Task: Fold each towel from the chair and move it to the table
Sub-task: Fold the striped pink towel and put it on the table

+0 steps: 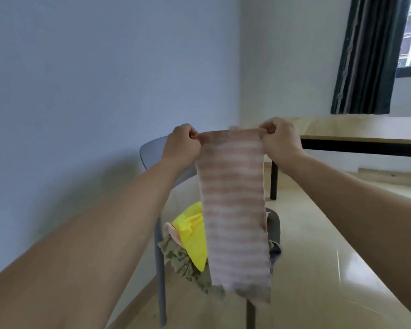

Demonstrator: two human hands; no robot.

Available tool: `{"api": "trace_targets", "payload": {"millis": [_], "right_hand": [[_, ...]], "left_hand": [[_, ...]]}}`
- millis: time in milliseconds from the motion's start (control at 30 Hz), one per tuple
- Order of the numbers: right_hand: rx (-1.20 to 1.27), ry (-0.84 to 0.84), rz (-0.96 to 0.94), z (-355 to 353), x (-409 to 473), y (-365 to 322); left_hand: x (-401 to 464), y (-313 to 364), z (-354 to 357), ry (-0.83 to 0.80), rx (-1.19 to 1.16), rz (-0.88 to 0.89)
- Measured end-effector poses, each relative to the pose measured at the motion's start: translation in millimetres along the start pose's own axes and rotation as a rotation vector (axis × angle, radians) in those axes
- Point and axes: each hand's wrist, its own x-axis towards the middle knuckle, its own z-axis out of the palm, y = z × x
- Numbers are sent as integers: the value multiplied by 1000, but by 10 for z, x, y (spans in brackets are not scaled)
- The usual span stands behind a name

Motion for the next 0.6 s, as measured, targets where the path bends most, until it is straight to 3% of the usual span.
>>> {"api": "trace_targets", "payload": {"millis": [133,300,467,600], "right_hand": [[191,208,-28,-73,405,-521],[410,265,-110,-227,372,-881],[414,230,-89,-205,41,-676],[439,6,138,-255,-34,-561]], "left_hand": [[250,375,-283,181,-115,113],[232,642,-658,221,-207,272],[-4,586,-682,104,-230,213],[-56,593,-659,5,-240,60]]}}
